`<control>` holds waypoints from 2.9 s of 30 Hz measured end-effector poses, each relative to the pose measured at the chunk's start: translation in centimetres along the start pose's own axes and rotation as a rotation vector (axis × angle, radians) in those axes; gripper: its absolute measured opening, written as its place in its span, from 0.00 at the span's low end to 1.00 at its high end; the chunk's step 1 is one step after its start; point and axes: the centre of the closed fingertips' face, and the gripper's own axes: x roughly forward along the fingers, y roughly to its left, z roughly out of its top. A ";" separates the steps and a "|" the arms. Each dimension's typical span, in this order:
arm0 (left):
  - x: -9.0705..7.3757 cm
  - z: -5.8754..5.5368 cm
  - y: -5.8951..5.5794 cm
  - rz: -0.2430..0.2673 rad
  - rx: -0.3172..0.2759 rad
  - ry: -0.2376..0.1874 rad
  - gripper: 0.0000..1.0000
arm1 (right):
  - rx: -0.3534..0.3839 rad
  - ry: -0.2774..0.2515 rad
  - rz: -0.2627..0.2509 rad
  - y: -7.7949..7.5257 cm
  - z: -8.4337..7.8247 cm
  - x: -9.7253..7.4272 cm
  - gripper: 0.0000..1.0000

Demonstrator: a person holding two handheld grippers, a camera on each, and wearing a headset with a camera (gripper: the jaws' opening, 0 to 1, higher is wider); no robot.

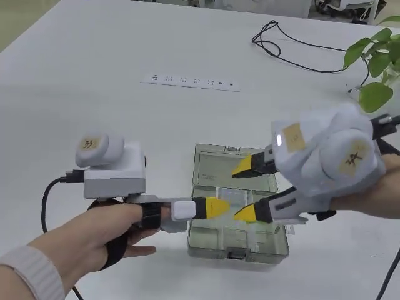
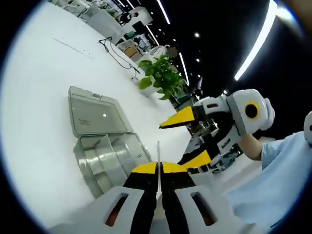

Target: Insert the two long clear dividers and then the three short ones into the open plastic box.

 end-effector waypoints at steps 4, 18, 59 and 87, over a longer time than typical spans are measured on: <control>-0.1 -0.2 -0.5 -0.014 0.117 0.011 0.00 | 0.018 0.001 0.030 -0.3 -0.2 -0.6 0.33; -0.5 -1.2 -2.3 -0.061 0.544 -0.004 0.00 | 0.053 0.054 0.227 2.9 -0.3 -0.5 0.24; -0.3 -1.3 -2.8 -0.065 0.695 0.050 0.00 | -0.012 0.227 0.389 4.7 -0.4 0.3 0.02; -1.3 -1.4 1.9 0.133 0.776 0.116 0.49 | 0.061 0.290 0.297 1.5 -4.1 1.4 0.02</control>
